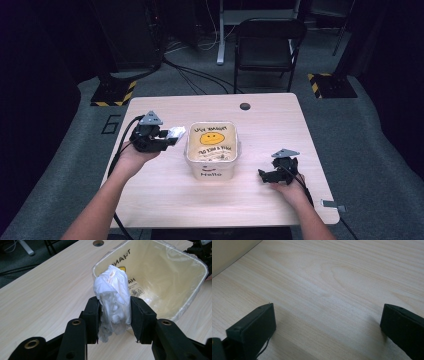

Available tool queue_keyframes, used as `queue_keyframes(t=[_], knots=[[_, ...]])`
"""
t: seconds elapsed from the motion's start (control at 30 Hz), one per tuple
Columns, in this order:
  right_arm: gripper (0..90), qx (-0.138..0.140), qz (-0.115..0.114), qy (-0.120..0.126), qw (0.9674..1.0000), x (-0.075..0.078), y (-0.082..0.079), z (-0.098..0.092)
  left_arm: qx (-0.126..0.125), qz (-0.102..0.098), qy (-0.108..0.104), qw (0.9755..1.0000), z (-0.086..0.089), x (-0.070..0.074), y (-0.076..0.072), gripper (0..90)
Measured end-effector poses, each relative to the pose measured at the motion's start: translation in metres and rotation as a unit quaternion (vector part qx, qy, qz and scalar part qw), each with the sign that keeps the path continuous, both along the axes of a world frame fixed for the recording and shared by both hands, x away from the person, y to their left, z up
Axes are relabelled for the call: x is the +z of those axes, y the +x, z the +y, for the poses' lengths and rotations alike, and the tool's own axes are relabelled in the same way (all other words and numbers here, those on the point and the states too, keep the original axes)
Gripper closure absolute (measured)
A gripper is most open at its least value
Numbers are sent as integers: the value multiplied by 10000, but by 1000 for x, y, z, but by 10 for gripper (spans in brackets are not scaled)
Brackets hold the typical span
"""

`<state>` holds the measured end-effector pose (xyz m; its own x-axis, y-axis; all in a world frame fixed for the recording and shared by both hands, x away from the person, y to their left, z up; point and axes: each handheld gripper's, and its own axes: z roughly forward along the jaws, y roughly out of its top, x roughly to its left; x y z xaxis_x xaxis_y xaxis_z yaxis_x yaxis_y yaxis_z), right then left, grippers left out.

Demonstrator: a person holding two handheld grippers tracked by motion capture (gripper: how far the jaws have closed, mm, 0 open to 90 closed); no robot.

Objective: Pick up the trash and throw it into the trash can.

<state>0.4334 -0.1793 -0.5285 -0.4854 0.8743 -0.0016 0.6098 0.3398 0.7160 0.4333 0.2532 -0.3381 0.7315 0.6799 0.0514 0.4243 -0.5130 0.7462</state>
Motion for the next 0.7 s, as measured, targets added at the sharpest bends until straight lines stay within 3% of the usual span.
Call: queue_keyframes(t=[0.37, 0.7], knots=[[0, 5, 4, -1, 10000, 0, 0, 0, -161, -15, -64, 9998, -27, 9, 9, 609], [0, -15, 6, 4, 10000, 0, 0, 0, -275, -33, -58, 9996, -51, 8, 15, 608]])
